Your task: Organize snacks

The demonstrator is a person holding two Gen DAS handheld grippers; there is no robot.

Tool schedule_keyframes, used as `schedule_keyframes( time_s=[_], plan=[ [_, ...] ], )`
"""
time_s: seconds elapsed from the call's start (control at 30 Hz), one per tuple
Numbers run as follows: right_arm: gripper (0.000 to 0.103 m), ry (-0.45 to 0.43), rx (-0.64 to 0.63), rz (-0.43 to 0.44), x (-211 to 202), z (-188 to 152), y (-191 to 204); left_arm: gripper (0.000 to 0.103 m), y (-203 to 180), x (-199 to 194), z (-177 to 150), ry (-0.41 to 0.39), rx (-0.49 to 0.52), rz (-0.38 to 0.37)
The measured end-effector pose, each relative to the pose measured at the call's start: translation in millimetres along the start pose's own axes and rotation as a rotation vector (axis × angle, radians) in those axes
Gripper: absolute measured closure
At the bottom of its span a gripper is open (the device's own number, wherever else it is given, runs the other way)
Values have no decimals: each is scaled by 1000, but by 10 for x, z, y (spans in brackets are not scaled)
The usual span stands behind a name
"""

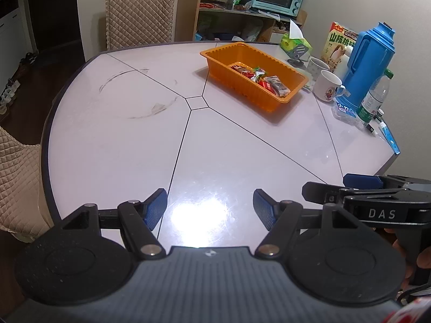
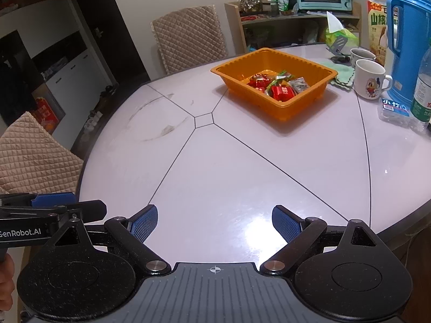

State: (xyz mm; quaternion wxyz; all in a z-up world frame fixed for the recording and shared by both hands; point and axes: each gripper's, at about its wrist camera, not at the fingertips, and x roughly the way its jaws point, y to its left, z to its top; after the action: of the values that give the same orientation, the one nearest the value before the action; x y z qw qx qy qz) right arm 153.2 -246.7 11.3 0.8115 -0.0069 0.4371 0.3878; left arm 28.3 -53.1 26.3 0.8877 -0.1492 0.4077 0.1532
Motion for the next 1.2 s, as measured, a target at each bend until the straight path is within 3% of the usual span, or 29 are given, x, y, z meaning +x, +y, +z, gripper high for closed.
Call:
schedule_keyframes(
  time_s=[1.2],
  plan=[
    [12,5,17,-20,54,-5,16,35,58,44,38,9,16,-23]
  ],
)
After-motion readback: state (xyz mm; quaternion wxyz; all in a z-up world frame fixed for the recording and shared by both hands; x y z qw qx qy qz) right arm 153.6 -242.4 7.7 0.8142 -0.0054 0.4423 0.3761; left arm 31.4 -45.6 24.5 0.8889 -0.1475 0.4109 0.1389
